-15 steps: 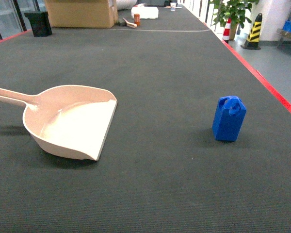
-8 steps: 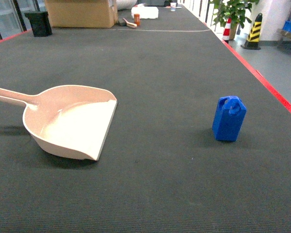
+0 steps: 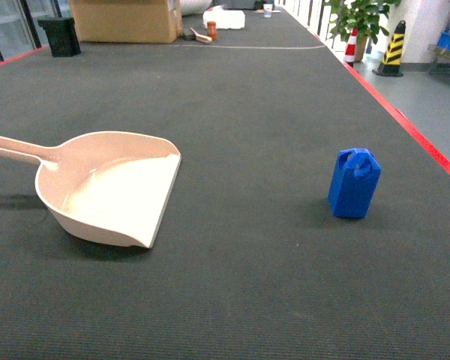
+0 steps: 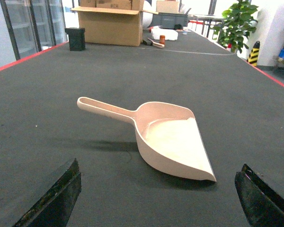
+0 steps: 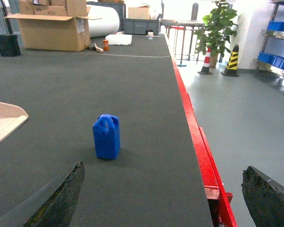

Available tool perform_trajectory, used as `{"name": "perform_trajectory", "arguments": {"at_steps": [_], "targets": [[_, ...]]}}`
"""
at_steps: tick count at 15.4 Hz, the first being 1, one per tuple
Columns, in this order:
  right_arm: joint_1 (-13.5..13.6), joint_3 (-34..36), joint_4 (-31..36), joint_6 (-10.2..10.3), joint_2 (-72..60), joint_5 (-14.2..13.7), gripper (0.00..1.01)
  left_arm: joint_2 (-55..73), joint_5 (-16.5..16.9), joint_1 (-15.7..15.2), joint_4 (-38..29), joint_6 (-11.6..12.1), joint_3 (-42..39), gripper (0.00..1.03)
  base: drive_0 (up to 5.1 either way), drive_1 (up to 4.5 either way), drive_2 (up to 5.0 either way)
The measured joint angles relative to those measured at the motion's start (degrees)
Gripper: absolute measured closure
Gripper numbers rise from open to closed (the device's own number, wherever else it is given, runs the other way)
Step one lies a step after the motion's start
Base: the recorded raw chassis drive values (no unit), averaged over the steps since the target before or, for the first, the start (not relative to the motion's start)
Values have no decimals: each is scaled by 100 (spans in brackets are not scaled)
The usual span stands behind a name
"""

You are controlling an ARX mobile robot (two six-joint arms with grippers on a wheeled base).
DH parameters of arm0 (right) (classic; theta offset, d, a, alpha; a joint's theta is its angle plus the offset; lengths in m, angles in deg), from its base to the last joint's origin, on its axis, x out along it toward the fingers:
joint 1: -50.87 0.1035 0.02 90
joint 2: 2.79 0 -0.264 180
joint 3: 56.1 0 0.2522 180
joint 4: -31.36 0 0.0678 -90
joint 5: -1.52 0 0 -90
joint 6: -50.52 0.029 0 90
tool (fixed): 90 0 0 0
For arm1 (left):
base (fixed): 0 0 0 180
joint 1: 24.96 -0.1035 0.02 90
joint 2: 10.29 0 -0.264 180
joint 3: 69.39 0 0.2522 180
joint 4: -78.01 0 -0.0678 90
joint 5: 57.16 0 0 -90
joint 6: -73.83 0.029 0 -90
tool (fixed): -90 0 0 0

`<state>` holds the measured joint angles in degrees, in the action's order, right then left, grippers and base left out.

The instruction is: Place part in tray to right shelf

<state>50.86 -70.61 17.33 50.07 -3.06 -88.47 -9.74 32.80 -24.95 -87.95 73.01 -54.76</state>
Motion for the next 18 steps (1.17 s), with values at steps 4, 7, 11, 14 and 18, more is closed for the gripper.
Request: {"name": "perform_trajectory", "arguments": {"at_steps": [4,7,11,14,18], "targets": [[0,0,0,0,0,0,3,0,0,0,0,0,0,5,0,0,0],[0,0,0,0,0,0,3,0,0,0,-2,0,0,5,0,0,0],[0,0,4,0,0,-2,3,881,-1449,551,494,-1486,297,5,0,0,0],[0,0,2,0,0,0,3,2317,-643,315,-1043,-2874,286,5,0,0,0],[0,0,2,0,0,0,3,5453,208,-201,-3814,-4041,586,5,0,0,0]]}}
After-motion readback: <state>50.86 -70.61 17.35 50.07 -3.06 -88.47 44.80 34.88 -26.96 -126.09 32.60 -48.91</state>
